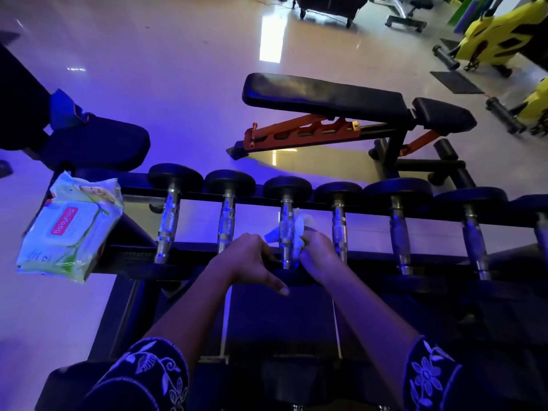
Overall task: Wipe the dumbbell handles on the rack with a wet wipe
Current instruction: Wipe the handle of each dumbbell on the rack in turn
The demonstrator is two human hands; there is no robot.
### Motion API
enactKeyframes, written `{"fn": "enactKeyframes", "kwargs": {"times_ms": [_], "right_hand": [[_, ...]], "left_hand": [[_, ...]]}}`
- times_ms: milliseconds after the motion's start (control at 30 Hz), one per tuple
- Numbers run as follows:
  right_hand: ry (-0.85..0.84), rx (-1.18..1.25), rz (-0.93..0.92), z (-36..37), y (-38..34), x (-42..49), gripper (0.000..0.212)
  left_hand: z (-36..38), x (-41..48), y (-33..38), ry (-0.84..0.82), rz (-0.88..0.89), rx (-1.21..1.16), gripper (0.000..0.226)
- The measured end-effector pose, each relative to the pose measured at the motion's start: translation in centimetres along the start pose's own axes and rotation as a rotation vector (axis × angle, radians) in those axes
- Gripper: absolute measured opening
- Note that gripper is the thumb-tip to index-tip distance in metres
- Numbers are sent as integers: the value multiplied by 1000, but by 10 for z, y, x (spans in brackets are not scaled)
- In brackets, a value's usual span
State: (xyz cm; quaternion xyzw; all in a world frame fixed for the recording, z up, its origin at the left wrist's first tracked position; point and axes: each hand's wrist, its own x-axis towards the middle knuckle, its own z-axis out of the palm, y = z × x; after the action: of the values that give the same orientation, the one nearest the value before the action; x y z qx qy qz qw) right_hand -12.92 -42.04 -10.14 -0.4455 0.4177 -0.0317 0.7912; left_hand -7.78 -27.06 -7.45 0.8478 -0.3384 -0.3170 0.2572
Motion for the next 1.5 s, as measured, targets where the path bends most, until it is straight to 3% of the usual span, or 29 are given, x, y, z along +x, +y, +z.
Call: {"fn": "enactKeyframes", "kwargs": {"times_ms": [233,433,600,767,1000,1133,1200,1333,1433,1500], "right_hand": [[80,123,32,24,-36,29,24],[-10,106,72,6,-8,10,30],[102,131,-53,33,-31,32,32],[26,-362,-138,5,-4,-7,28],[302,-1001,-615,29,-16,-6,13],[272,-1243,-663,18,0,-41,29],[186,-1315,-629,6,1,-48,28],[101,-1128,-528,-9,-26,-51,22],[186,-863,-528,-30,-49,-55,23],[269,-765,-559,-51,-64,-53,22]], "left_hand": [[2,4,-3,2,-11,12,71],[3,5,-6,9,-11,15,66],[4,5,-8,8,-2,24,73],[4,6,-8,-2,4,32,71],[4,6,-9,10,7,48,75],[3,6,-10,-5,39,29,44],[3,7,-11,17,57,55,53],[10,2,-12,49,86,76,61],[22,-9,3,313,137,-229,59],[34,-9,27,428,227,-238,56]]}}
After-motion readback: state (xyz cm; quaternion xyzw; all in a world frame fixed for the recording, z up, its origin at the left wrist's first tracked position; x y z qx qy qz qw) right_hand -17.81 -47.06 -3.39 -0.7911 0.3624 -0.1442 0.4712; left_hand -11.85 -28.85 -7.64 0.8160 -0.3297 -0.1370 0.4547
